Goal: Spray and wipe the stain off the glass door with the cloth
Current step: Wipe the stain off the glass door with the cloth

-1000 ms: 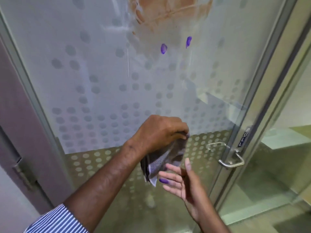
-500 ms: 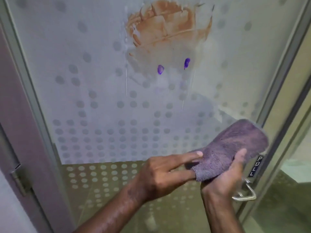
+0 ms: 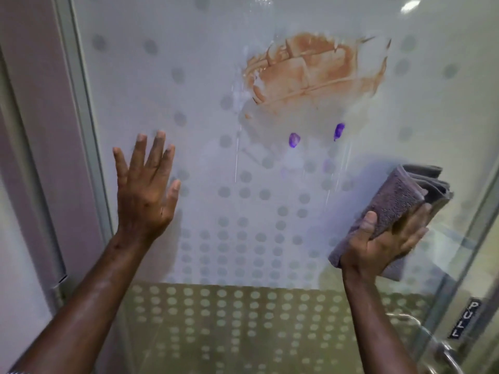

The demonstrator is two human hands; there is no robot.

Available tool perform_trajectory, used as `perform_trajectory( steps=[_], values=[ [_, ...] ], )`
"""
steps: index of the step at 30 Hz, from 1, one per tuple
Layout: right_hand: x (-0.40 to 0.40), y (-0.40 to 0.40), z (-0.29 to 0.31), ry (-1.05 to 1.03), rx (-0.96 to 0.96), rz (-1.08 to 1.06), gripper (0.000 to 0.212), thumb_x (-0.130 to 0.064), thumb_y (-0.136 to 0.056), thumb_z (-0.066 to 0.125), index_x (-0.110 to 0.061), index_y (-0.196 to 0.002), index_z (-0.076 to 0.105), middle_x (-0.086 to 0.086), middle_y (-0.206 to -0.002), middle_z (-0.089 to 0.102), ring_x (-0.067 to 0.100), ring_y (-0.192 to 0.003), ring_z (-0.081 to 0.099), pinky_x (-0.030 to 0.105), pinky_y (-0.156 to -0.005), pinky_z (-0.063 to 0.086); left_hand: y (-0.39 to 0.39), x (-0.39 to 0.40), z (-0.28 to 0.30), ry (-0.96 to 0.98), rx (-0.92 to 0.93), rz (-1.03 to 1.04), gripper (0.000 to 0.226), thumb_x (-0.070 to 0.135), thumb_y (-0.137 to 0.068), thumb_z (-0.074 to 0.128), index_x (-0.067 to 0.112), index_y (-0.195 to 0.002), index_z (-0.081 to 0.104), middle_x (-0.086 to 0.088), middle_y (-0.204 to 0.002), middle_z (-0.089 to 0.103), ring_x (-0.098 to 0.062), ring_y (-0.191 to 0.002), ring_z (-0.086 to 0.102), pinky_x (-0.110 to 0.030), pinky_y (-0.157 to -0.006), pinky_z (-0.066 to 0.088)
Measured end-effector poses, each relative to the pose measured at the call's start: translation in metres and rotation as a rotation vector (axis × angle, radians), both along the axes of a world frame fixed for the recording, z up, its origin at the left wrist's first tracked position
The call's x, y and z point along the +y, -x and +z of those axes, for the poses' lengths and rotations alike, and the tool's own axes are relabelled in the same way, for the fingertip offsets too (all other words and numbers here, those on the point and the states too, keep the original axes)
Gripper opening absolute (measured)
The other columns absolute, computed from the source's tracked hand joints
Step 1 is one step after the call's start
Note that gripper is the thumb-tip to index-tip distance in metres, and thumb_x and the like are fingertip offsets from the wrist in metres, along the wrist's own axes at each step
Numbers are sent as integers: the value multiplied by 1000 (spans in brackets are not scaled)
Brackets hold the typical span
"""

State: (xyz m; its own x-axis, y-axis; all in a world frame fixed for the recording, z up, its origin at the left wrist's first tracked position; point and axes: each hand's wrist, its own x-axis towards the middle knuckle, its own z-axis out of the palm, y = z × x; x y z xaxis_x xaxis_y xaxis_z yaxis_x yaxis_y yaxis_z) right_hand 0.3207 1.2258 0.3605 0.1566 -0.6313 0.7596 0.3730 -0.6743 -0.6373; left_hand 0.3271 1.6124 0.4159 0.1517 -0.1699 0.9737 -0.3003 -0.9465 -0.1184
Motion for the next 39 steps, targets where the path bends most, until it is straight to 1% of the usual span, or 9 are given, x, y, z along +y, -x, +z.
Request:
perform_trajectory(
  steps=[4,7,9,12,17,21,28,34,39],
  values=[
    [27,-7,4,-16,-17,-3,77,-62,-103,31,-19,-164,16,7,-173,15,8,-156,0,67,-124,9,-1,9,16,19,-33,-4,59,23,-103,49,0,-155,34,-26,-164,24,-45,-154,19,-68,-123,7],
    [62,-5,9,80,-58,13,73,-50,-105,36,-10,-163,19,6,-172,17,3,-157,-2,69,-122,11,-1,15,30,24,-40,-12,59,26,-104,45,-3,-154,33,-28,-163,25,-47,-153,19,-68,-123,7],
    [95,0,17,179,-37,12,74,-44,-102,38,-9,-164,17,5,-172,15,11,-160,1,69,-123,11,-1,17,41,27,-47,-41,59,28,-106,41,-4,-154,31,-30,-162,25,-49,-153,19,-68,-123,7],
    [152,7,28,422,5,29,78,-44,-98,39,-28,-165,2,8,-171,16,33,-160,13,64,-126,7,-2,20,54,48,-61,-80,59,27,-106,39,-6,-154,30,-31,-163,24,-49,-153,18,-69,-123,8],
    [222,6,33,701,141,-69,67,-55,-99,36,-27,-160,36,17,-170,14,43,-158,11,72,-122,8,-4,19,59,42,-45,-84,55,22,-106,34,-5,-155,30,-27,-164,25,-43,-154,19,-68,-123,11],
    [228,10,35,821,128,-78,68,-71,-100,17,-40,-158,35,16,-170,15,42,-159,10,71,-122,6,-4,19,57,16,-40,-39,59,20,-102,46,-4,-154,32,-27,-164,25,-43,-154,20,-68,-124,10],
    [213,17,42,885,113,-173,59,-68,-96,54,-48,-151,44,12,-168,25,40,-156,24,75,-114,23,-2,24,47,-43,-25,-25,63,26,-101,47,-2,-155,31,-26,-164,24,-44,-154,19,-70,-122,13],
    [225,15,48,914,188,-236,72,-80,-92,45,-49,-155,36,12,-170,14,48,-156,15,82,-112,13,-8,27,43,-41,-45,-25,59,26,-105,41,0,-157,28,-22,-167,20,-41,-156,15,-67,-124,10],
    [223,15,46,936,202,-238,61,-61,-99,45,-50,-157,31,10,-171,18,45,-157,15,75,-112,23,-10,26,44,-36,-57,-21,57,25,-105,39,0,-156,30,-24,-166,22,-42,-155,17,-68,-123,11]
  ],
)
